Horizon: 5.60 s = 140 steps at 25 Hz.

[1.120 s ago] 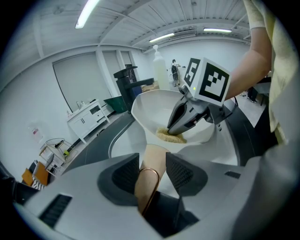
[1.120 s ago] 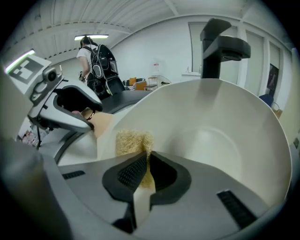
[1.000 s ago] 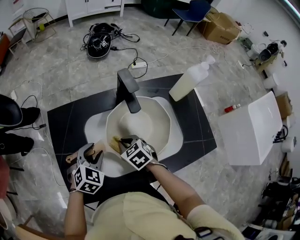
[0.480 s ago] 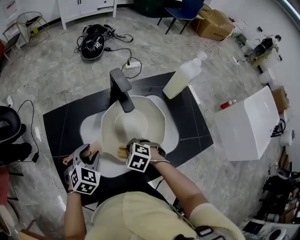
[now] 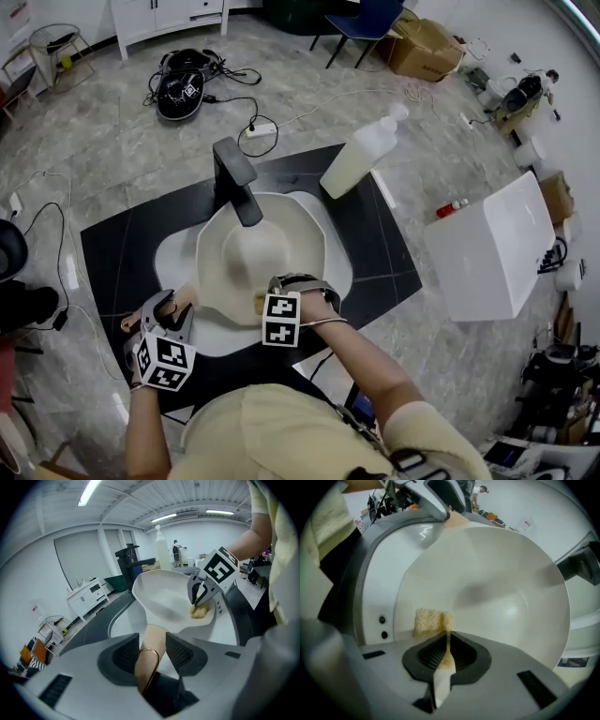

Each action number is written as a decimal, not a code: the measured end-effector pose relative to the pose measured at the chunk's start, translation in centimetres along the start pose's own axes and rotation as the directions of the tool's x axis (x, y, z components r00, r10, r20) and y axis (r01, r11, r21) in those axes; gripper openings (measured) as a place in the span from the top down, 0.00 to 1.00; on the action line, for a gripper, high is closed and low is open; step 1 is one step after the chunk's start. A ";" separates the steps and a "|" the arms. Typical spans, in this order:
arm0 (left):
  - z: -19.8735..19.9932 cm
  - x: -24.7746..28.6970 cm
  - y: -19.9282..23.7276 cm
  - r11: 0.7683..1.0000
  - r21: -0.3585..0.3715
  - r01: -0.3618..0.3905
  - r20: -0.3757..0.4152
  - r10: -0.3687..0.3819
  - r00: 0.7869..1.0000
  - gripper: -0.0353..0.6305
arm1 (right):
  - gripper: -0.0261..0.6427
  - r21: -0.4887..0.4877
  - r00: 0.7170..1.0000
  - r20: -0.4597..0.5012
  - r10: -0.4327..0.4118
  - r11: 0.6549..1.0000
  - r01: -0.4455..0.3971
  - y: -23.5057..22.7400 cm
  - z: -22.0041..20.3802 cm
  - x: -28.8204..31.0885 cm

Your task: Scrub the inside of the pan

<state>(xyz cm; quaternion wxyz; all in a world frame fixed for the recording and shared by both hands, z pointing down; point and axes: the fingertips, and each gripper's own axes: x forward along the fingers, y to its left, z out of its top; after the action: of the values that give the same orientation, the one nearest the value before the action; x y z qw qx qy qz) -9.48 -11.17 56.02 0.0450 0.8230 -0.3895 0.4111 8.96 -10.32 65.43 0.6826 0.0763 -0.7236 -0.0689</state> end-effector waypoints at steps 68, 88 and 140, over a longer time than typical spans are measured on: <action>-0.1 0.2 0.2 0.998 -0.067 0.003 -0.032 -0.005 0.999 0.68 | 0.91 0.489 0.693 0.058 -0.719 0.625 0.608 -17.4 -0.9 -7.3; 0.0 0.3 0.2 0.997 -0.081 -0.002 -0.027 -0.001 1.000 0.68 | 0.91 0.896 0.851 -0.047 -0.523 0.354 0.267 -16.3 -5.0 -2.7; 0.0 0.2 0.2 0.996 -0.073 -0.042 -0.045 0.039 0.998 0.67 | 0.91 0.399 0.925 0.248 -0.286 0.901 0.172 -6.2 7.7 0.6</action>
<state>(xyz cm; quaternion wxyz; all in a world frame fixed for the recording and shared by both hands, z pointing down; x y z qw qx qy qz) -9.51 -11.46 56.10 0.0755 0.8035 -0.4201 0.4151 1.34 -16.58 64.29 0.5246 0.2778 -0.8044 -0.0226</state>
